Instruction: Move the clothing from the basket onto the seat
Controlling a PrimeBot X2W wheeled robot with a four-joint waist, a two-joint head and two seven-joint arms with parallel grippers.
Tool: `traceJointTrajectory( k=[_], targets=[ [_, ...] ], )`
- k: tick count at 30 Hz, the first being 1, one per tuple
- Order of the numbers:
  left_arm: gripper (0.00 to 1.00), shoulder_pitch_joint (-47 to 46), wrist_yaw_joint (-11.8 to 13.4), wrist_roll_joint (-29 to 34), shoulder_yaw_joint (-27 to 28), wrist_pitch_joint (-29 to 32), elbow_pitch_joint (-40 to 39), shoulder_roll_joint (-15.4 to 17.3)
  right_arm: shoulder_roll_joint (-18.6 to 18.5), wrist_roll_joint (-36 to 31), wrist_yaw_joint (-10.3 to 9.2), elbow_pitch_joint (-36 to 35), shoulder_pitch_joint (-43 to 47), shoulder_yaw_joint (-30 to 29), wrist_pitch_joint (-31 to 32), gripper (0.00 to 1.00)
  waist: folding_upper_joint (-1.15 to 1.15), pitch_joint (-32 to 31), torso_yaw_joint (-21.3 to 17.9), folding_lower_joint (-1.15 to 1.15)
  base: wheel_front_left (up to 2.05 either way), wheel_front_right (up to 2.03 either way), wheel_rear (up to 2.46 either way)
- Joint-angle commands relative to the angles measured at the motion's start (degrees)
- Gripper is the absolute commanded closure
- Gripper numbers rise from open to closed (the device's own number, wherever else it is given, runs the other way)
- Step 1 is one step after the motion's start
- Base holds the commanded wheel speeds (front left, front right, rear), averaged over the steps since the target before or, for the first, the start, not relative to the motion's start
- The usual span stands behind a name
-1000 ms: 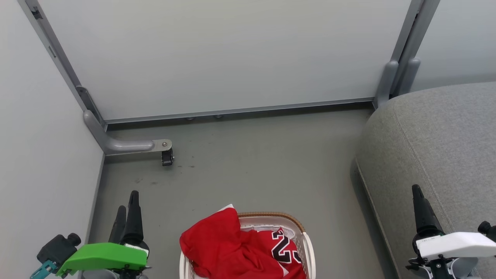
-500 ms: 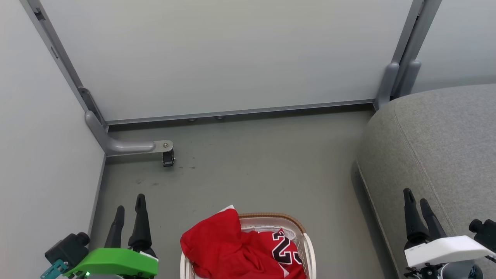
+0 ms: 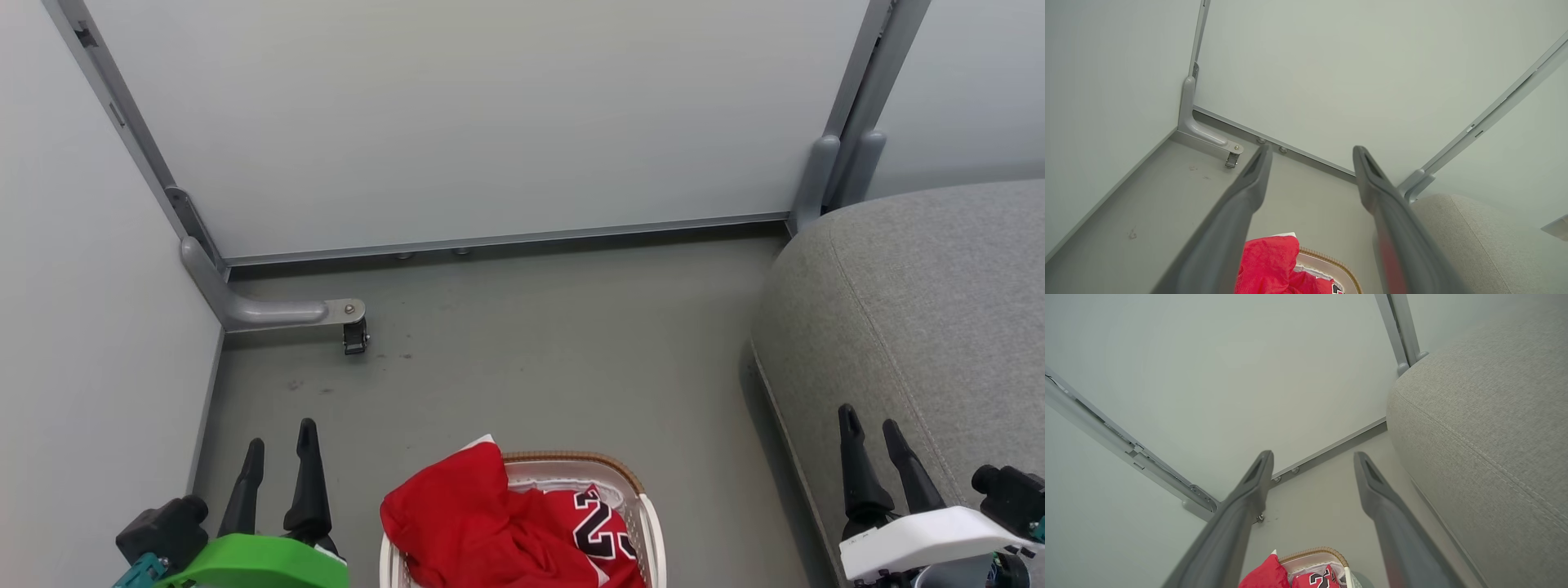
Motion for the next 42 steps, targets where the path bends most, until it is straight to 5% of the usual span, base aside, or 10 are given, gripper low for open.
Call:
traceJointTrajectory(
  k=[1,42],
  targets=[
    [0.0,0.3,0.1,1.8,-0.3,-0.6,-0.1,0.4,-0.4,-1.7,0.01,-0.8,0.4,0.1,-0.6,0.0,0.0,0.0,0.0,0.0,0.0,0.0,0.0],
    [0.0,2.3,0.5,17.5,-1.8,-5.7,4.3,0.5,-0.6,-21.1,0.02,0.5,2.9,0.9,-5.6,0.0,0.0,-0.7,0.2,0.0,0.0,0.0,0.0]
  ],
)
